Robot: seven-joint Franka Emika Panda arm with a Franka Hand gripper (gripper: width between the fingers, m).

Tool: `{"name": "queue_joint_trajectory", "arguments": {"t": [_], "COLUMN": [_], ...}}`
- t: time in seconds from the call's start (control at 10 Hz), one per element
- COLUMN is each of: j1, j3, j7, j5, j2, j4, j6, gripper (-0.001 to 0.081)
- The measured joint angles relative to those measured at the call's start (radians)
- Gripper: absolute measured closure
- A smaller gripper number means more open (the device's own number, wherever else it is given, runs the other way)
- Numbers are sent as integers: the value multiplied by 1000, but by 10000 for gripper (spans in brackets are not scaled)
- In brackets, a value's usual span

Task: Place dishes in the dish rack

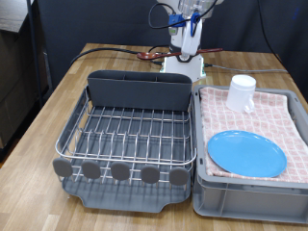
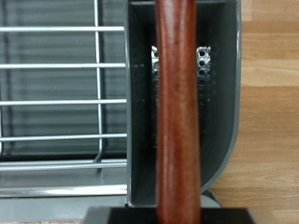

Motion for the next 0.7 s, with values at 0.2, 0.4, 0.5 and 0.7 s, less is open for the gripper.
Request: {"name": "queue_joint_trajectory", "arguments": {"t": [0.2, 0.4, 0.5, 0.7], "j1": [13, 22, 25, 33], "j3": [-53, -106, -131, -179], "j7": [-64, -130, -167, -240], "j5": [54, 97, 115, 140], "j2": [0, 2, 4, 9], "j4": [-16, -25, -31, -40], "j6": [23, 27, 33, 43], "gripper": [714, 714, 714, 714]}}
